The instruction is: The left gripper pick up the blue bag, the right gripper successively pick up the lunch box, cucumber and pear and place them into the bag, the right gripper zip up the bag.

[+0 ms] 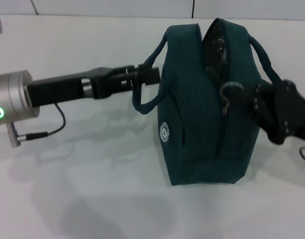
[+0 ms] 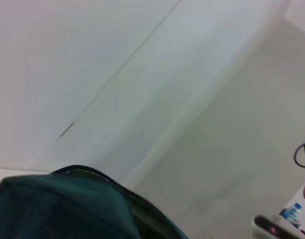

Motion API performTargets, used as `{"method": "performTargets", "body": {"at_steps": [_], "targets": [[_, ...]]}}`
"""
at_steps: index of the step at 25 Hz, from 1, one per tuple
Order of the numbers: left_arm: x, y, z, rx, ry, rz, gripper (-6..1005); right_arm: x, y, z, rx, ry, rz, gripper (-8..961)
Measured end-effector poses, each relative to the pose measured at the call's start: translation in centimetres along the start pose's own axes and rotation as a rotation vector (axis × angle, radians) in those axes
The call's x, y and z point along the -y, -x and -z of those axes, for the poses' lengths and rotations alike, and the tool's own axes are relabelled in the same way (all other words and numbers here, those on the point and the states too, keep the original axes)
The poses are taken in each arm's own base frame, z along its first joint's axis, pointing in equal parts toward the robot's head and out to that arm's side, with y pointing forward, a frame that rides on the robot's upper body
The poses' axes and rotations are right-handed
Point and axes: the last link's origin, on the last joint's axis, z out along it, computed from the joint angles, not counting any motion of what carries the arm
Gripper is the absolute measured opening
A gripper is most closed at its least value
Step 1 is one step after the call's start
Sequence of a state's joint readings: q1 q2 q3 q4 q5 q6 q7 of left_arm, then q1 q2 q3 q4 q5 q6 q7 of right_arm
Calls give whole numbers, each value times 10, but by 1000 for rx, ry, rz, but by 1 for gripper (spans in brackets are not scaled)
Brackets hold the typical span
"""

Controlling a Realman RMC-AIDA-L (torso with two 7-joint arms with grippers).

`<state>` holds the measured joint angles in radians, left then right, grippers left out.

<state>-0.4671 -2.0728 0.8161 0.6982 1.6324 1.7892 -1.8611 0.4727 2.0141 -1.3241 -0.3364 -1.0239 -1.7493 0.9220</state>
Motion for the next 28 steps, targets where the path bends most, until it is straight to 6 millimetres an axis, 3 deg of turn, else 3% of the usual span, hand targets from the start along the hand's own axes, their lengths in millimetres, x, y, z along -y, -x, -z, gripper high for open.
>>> {"method": "performTargets", "body": {"at_steps": [10,17,22,28], "targets": [[-8,30,22,-50,-3,-109,694,21,12,-29,12,1,27,40],[-5,53,27,-84,-34,-161,689,36,21,-54,-11,8,57,42],[4,60,24,-99,-87,-163,686,46,29,-69,-8,6,84,44],[16,57,16,-155,-144,-183,684,52,34,-73,11,-24,100,47]]}}
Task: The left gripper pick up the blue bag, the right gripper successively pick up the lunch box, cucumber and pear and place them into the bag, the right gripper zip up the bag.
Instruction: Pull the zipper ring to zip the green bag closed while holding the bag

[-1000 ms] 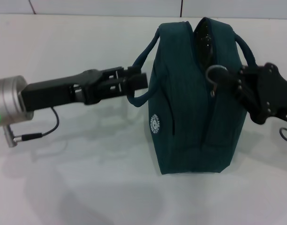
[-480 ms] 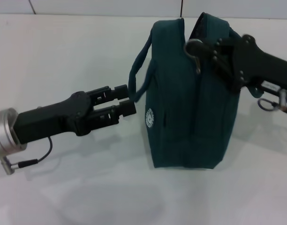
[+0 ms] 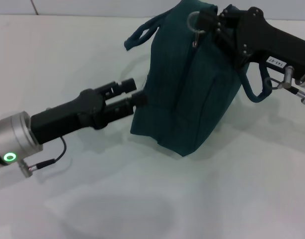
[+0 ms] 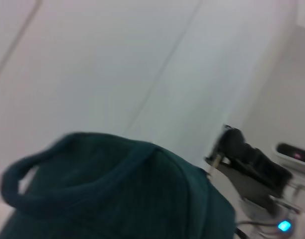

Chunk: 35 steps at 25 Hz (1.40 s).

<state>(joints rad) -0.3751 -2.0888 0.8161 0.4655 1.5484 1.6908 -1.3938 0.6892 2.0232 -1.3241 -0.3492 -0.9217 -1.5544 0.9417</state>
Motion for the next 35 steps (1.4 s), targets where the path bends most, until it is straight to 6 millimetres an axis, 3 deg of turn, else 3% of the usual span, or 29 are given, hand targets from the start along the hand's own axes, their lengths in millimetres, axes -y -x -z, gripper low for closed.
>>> {"method": "performTargets", "body": {"at_steps": [8,26,35], "targets": [[10,-3,-19,-29,-33,-66,680,0,0,0,0,-6,-1,50],[13,1,-53,-12,-10,-129,672,0,-2,0,-1,-7,-9,57],[12,0,-52,-21,-4,-154,293,0,-2,1,-1,-10,-15,61]]}}
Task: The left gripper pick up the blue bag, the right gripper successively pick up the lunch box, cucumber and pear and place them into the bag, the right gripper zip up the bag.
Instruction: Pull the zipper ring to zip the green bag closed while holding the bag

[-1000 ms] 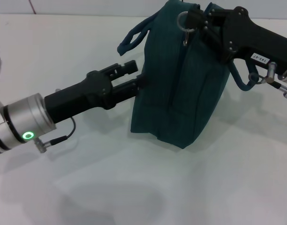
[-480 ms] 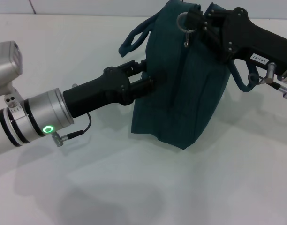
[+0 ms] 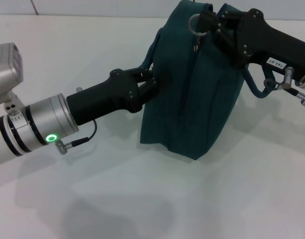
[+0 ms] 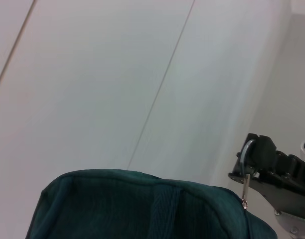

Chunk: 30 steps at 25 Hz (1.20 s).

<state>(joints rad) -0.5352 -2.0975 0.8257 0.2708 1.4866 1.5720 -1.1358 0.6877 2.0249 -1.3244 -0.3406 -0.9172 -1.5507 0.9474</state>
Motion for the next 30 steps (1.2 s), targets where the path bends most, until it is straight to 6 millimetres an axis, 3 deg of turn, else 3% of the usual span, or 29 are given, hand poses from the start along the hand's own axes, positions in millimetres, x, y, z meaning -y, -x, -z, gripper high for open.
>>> {"method": "performTargets", "body": {"at_steps": [2,21,30], "targets": [[-2,1,-1,11,15,-5,207,0,0,0,0,0,0,62],[-32,10,-5,170,278,-66,77,8,-7,13,-10,-107,-23,69],[-51,13,0,231,442,-89,65,18,-15,15,-60,-176,-51,73]]}}
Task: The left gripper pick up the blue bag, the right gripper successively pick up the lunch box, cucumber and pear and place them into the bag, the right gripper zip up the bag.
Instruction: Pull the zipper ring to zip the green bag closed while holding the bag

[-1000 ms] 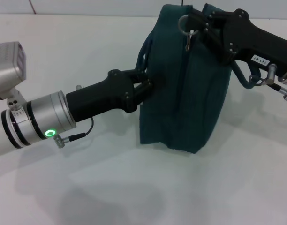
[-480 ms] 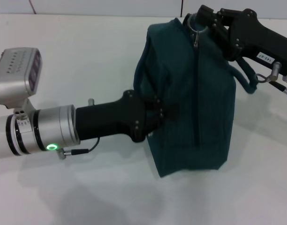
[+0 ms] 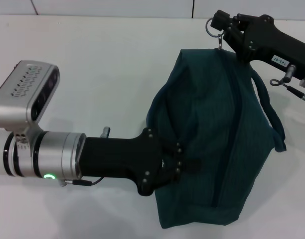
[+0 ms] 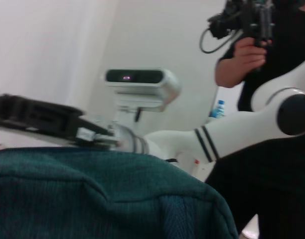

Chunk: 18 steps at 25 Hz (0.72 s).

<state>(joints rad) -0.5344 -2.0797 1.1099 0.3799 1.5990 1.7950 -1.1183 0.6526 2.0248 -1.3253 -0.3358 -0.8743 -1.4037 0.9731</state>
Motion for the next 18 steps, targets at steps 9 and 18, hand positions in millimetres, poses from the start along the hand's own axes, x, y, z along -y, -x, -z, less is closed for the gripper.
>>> {"method": "performTargets", "body": {"at_steps": [9,18], "targets": [[-1,7,19,-54,-123,-4,62,6,-7,9,26,-82,-138,76],[-2,19,50,-136,-336,10,93,5,2,36,203,-136,-303,80]]}}
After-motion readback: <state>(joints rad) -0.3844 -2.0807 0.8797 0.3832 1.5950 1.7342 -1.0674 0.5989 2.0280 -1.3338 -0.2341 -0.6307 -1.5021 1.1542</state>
